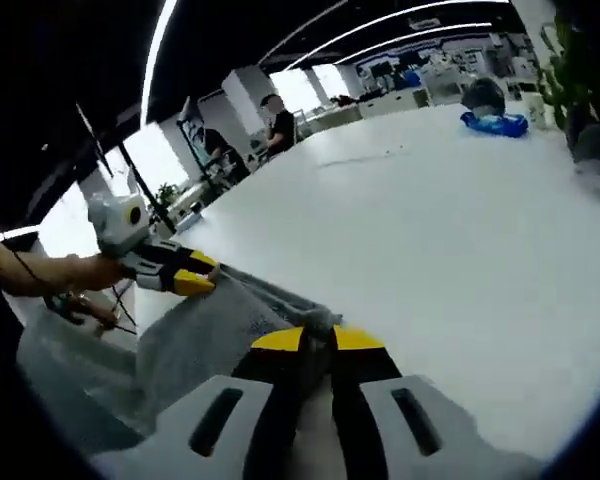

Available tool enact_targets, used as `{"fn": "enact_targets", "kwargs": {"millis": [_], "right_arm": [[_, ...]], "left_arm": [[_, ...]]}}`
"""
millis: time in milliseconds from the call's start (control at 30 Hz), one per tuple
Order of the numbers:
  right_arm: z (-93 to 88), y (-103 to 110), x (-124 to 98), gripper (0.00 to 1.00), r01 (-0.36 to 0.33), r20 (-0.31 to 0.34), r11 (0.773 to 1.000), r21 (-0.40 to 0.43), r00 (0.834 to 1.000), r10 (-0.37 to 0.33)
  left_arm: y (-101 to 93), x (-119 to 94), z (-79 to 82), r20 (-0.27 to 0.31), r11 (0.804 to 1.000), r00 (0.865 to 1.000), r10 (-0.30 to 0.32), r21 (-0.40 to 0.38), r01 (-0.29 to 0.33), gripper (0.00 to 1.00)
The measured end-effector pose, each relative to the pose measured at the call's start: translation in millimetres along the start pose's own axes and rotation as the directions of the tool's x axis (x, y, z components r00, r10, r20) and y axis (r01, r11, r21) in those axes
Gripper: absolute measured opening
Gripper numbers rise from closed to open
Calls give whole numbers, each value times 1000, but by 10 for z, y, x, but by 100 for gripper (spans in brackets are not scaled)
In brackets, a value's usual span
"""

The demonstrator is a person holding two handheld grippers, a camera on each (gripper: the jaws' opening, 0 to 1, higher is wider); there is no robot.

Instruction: Fold the towel on the table until its edges align and the towel forms a compact rectangular stack.

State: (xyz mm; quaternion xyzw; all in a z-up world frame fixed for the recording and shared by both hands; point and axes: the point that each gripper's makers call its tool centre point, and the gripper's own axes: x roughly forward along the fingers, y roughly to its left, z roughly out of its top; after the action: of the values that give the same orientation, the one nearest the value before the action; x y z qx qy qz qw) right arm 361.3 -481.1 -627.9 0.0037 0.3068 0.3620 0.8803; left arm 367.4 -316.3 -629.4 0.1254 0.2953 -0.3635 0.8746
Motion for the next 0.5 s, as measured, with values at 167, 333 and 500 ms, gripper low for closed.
{"fn": "enact_targets", "kwargs": {"millis": [167, 333, 500], "right_arm": [[-44, -73, 7, 16, 86, -37, 992, -96, 995, -89], [182, 87, -65, 17, 27, 58, 998, -65, 998, -23], [236, 377, -388, 24, -87, 52, 993, -79, 994, 92]], "left_arm": [[93, -4, -12, 4, 997, 997, 71, 0, -71, 35], [85, -142, 205, 104, 996, 992, 75, 44, -79, 36], [-336, -427, 323, 141, 986, 979, -145, 103, 131, 35]]}}
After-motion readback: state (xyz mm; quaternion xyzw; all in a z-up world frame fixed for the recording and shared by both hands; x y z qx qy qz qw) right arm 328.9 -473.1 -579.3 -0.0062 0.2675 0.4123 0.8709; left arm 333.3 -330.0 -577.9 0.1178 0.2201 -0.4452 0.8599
